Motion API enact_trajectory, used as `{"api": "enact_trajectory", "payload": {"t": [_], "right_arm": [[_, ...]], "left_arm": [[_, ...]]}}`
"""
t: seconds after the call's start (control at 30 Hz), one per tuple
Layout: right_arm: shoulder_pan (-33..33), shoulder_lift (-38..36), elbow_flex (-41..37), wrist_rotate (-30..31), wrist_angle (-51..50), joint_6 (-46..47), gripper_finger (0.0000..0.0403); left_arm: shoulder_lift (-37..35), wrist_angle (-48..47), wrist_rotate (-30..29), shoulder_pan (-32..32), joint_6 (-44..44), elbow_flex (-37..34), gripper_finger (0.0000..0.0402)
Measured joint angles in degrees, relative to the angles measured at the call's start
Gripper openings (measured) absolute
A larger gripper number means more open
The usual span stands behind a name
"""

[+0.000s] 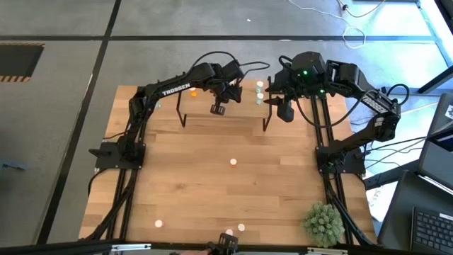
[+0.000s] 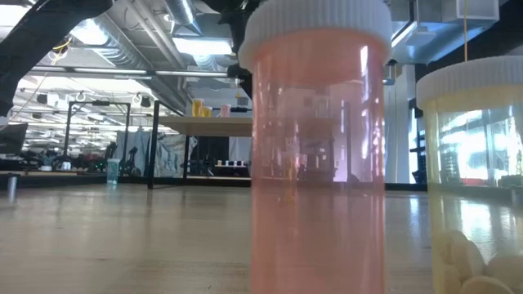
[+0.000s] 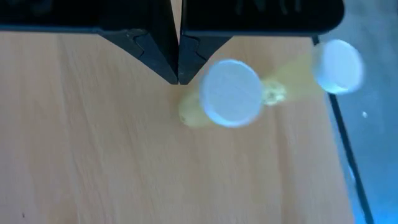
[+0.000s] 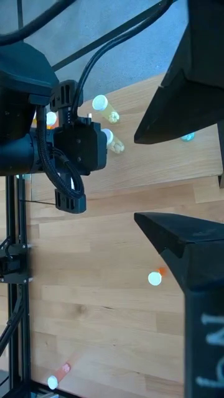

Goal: Pick and place medicine bottles onto shelf by color
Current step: Put the top yellow pill bottle on the shelf aligned with the other yellow pill bottle, then put the orange pill bottle on the shelf aligned with the other orange pill bottles

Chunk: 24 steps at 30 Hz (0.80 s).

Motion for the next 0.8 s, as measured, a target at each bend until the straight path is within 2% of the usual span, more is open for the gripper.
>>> {"api": "enact_trajectory", "payload": {"t": [0.17,0.37,0.8], "right_arm": [[0.0,0.0,0.0,0.0,0.0,0.0,0.0193],[0.0,0.0,0.0,0.0,0.0,0.0,0.0193],[0.0,0.0,0.0,0.0,0.0,0.0,0.0193]], "left_arm": [[-0.9,-5.6,-0.9,0.3,-2.1,0.0,0.0000],[-1.9,-7.3,-1.4,0.0,-5.3,0.2,0.0000],[-12.6,-14.9,-0.8,-2.8,-18.1,0.4,0.0000]]}}
